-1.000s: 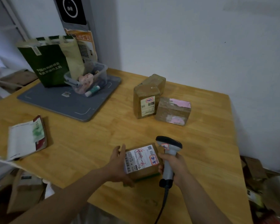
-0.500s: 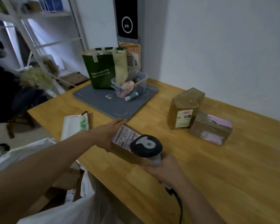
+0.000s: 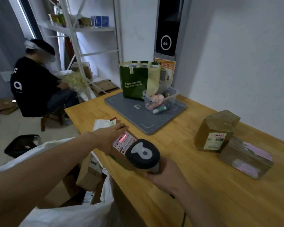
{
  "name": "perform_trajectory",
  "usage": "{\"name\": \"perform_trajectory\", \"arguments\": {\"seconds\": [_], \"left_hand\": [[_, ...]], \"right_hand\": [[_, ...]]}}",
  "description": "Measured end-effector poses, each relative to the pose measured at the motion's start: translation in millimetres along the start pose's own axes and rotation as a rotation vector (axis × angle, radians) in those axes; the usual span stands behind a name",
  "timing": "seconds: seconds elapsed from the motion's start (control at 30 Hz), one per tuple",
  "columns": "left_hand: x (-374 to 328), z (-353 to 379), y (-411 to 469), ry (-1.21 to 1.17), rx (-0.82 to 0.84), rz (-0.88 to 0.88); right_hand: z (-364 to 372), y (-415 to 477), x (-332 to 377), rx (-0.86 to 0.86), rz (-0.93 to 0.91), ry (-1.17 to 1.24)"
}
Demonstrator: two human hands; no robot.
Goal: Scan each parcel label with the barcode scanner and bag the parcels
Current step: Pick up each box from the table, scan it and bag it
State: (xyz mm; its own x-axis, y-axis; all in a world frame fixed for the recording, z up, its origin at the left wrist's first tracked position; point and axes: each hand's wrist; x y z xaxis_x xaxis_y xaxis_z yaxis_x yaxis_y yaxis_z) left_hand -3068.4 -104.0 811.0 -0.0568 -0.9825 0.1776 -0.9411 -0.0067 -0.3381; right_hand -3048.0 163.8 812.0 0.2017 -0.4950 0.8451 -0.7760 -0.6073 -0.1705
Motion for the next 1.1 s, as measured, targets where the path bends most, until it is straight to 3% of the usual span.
{"name": "perform_trajectory", "arguments": {"seconds": [0.7,0.8,0.93,1.1], "left_hand": [[35,22,-27,-0.063,0.032,-0.151],[46,35,-39,-0.161,0.035,-0.314],[67,76,-65,-0.383,0.05,-0.717],[89,143,-87,-0.584,0.025,-1.086]], "right_hand": [[24,23,27,0.108,-0.097,-0.08],[31,28,23,0.122,-0.034,0.017],[41,36,12,0.131,0.05,0.14],[46,43,0,0.134,0.121,0.228]]}}
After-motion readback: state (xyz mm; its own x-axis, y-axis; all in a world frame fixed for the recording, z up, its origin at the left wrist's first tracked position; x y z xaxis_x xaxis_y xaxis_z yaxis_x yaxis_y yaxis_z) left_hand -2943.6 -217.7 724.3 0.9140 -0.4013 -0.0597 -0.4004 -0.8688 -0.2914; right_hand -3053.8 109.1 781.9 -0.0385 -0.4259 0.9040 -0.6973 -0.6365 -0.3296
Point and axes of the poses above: each hand's wrist, its own y-axis towards the middle knuckle, its own z-axis out of the palm, x = y × z, and after that the axes turned 6 degrees about y, right-handed
